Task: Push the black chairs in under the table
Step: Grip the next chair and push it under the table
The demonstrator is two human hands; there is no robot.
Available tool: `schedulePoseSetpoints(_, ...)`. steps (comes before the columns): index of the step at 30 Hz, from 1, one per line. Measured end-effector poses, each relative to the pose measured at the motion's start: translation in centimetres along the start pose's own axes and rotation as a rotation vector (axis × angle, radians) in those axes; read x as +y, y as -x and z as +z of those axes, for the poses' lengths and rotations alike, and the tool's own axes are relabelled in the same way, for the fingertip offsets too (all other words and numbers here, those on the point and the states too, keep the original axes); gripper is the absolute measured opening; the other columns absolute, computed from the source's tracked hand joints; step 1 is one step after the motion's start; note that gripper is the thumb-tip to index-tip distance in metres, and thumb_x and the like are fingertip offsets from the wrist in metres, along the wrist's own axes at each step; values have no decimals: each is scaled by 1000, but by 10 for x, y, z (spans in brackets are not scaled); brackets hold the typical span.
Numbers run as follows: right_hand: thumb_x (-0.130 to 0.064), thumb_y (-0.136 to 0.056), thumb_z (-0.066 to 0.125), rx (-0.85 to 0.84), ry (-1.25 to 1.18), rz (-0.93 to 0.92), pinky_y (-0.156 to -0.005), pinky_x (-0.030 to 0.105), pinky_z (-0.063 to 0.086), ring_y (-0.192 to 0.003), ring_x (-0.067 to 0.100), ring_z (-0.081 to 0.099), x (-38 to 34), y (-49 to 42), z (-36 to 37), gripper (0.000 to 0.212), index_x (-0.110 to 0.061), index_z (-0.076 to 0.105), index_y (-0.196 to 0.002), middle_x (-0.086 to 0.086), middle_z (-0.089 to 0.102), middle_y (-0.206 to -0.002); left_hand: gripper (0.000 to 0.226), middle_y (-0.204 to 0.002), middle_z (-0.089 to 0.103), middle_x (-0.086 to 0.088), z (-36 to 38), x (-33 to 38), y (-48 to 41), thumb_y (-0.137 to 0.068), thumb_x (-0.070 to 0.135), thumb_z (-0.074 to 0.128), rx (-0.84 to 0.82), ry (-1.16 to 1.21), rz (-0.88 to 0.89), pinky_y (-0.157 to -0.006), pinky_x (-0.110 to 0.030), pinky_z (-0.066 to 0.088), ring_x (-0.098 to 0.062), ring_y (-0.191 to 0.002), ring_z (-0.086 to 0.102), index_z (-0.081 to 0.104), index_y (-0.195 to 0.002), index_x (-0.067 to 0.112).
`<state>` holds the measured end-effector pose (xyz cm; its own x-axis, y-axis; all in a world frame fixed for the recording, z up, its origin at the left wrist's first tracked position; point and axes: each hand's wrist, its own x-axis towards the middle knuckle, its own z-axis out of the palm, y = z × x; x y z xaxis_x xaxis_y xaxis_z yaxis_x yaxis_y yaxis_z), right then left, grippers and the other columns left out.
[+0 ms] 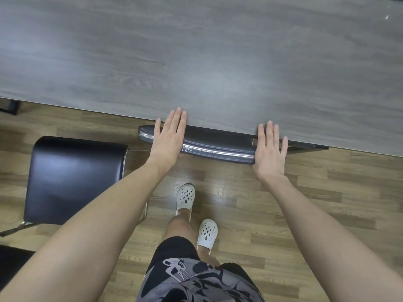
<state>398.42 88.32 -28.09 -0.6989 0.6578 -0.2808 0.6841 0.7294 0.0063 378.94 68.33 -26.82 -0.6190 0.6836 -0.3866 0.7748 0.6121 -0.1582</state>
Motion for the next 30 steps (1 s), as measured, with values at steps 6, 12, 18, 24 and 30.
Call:
schedulePoseSetpoints(6, 4, -74, 67, -33, 6, 9, -119, 45, -3, -150, 24, -8, -1, -16, -6, 107, -14, -1, -155, 7, -7, -163, 135, -163, -9, -9, -5, -3, -15, -68, 36, 87, 1, 3, 1, -118, -48, 8, -24, -150, -4, -17, -150, 7)
schedulePoseSetpoints(12, 0, -75, 69, -62, 22, 2, -119, 46, -3, -150, 23, -7, 3, -23, -8, 106, -15, 1, -155, 6, -4, -163, 135, -163, -3, -7, -4, -3, -24, -64, 43, 86, -19, 69, 15, -118, -50, 10, -23, -150, 2, -10, -152, 8)
schedulePoseSetpoints(18, 5, -76, 66, -86, -5, 60, -121, 43, 0, -150, 26, -7, -3, -18, -13, 105, -12, -1, -155, 10, -6, -163, 132, -163, -5, -8, -6, -5, -24, -67, 54, 81, -48, 109, 52, -118, -50, 11, -24, -150, 1, -8, -153, 7)
schedulePoseSetpoints(24, 11, -82, 50, -61, -87, 135, -122, 43, 5, -150, 26, -8, -35, 23, -14, 91, -7, -2, -154, 11, -8, -163, 112, -163, 2, -9, -12, -13, -13, -80, 46, 74, -21, 116, 150, -120, -43, 10, -23, -150, 6, 1, -153, 5)
schedulePoseSetpoints(30, -28, -90, 64, -91, -170, 74, -122, 39, 8, -150, 24, -7, -77, 89, -10, 98, -6, -6, -154, 9, -8, -163, 96, -163, -2, -10, -5, -8, 45, -86, 48, 61, 54, 225, 185, -120, -44, 10, -25, -150, 2, 7, -154, 7)
